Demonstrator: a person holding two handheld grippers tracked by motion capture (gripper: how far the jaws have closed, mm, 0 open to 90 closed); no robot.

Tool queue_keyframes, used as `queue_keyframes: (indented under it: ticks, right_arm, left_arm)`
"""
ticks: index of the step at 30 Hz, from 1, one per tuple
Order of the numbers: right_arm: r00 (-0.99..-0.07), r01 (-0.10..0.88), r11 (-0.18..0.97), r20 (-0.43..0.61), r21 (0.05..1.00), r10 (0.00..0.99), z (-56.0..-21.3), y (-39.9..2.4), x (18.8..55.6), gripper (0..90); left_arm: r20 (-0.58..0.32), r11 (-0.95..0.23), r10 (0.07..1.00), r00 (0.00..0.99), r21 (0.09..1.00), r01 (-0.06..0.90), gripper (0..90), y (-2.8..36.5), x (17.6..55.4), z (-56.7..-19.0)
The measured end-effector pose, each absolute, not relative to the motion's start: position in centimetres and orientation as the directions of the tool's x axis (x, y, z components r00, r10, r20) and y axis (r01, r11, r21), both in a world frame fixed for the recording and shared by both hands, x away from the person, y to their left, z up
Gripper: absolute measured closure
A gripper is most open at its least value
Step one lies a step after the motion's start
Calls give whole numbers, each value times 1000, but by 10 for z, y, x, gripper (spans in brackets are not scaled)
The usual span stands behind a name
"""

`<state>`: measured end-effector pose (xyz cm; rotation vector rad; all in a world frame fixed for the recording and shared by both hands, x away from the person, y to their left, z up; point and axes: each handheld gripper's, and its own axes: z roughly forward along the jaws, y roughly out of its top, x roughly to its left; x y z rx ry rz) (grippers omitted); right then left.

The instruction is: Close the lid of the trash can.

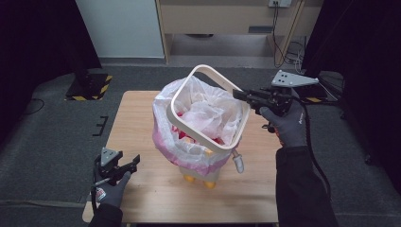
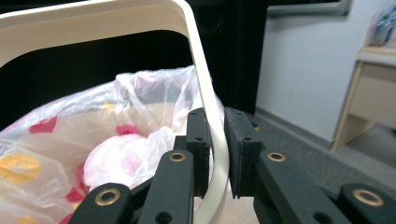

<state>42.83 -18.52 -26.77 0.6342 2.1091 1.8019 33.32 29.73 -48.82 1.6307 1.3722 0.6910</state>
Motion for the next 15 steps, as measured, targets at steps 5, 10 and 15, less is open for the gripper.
queue_keyframes:
  ticks: [5, 10, 15]
  right_arm:
    - [-861, 136, 175, 29, 975, 509, -265, -175, 430, 805]
    - [-853, 134, 230, -6, 964, 521, -268, -165, 433, 798]
    - [-840, 130, 241, -22, 962, 542, -270, -162, 435, 787]
  left_arm:
    - [-126, -6, 962, 240, 876, 482, 244, 296, 332, -488]
    - [-129, -13, 959, 251, 868, 497, 243, 293, 334, -491]
    - [-124, -31, 958, 259, 853, 521, 242, 291, 336, -497]
